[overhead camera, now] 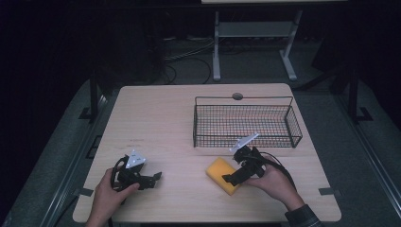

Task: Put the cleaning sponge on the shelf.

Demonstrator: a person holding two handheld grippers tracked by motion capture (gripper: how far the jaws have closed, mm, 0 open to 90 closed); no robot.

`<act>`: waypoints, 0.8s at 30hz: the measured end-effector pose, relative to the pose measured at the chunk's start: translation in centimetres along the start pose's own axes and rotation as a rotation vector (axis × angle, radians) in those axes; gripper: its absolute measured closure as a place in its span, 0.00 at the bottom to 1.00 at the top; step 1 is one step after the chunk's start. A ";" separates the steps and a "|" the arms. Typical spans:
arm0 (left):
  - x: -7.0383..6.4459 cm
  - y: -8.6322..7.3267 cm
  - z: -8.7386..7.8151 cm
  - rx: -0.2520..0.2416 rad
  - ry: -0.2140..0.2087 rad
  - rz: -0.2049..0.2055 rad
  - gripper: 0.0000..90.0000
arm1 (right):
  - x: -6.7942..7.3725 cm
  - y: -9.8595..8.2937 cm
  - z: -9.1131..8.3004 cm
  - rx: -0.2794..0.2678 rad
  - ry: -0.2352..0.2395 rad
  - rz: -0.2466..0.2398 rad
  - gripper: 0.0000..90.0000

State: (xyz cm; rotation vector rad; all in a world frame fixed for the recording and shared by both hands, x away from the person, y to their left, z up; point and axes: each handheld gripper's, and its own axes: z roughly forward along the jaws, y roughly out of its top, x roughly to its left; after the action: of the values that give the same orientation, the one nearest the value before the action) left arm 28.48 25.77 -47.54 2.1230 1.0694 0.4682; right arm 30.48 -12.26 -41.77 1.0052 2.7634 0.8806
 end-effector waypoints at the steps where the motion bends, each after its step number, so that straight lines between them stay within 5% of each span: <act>1: 0.0 0.0 0.0 0.000 0.000 0.000 0.14 | 0.0 0.1 0.1 0.002 -0.001 -0.003 0.03; 24: 0.0 0.0 0.0 0.003 0.000 0.003 0.14 | 1.2 1.2 3.8 0.080 -0.026 -0.042 0.03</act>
State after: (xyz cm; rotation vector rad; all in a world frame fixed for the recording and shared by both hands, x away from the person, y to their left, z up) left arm 28.48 25.79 -47.53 2.1273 1.0671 0.4681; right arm 31.13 -8.94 -44.13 0.9591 2.8077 0.7517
